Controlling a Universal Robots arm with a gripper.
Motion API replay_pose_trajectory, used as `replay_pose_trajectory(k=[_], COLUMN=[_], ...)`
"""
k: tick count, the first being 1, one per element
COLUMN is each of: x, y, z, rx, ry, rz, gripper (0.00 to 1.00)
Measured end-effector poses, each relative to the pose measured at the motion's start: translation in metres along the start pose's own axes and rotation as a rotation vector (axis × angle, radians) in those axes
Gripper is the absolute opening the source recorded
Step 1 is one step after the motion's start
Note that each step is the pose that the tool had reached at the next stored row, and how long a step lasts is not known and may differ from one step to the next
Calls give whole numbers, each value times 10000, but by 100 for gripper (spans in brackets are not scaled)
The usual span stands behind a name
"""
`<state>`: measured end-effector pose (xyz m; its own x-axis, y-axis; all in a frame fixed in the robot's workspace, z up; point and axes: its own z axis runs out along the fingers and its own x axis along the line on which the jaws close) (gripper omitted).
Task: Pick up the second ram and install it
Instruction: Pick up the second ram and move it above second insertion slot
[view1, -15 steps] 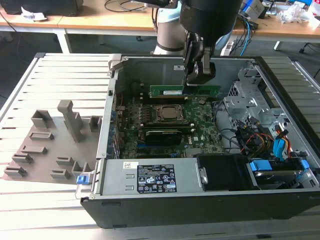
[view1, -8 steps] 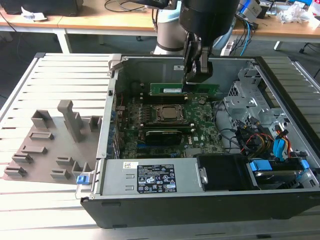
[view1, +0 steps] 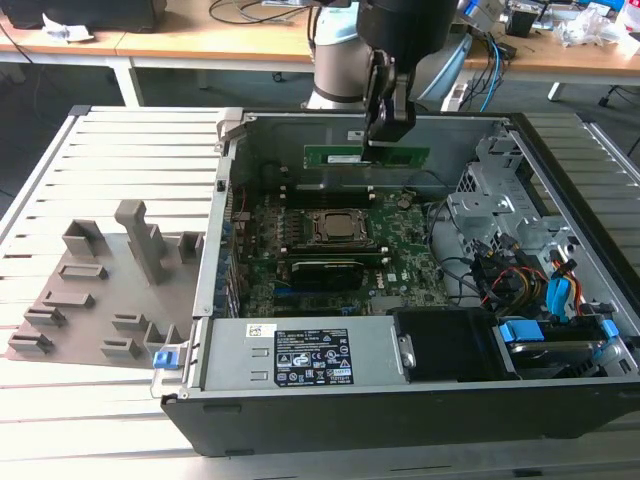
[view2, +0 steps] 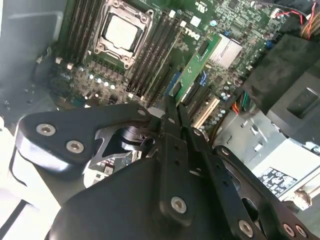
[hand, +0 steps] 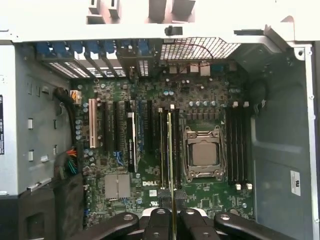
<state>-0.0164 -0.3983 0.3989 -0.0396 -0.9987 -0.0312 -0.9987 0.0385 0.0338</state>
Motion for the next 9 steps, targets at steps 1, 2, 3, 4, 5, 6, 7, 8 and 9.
replay_pose_trajectory(k=[1, 2, 3, 4, 5, 6, 7, 8, 9], x=[-3, -6, -9, -9, -11, -14, -15, -16, -17], y=[-6, -15, -22, -26, -32, -42, -47, -52, -55], z=[14, 35, 58, 74, 97, 129, 147, 159, 166], rx=[0, -1, 0, 0, 0, 0, 0, -1, -1], ry=[1, 2, 2, 1, 2, 2, 1, 2, 2], rz=[0, 0, 0, 0, 0, 0, 1, 0, 0], gripper=[14, 14, 14, 14, 14, 14, 14, 14, 14])
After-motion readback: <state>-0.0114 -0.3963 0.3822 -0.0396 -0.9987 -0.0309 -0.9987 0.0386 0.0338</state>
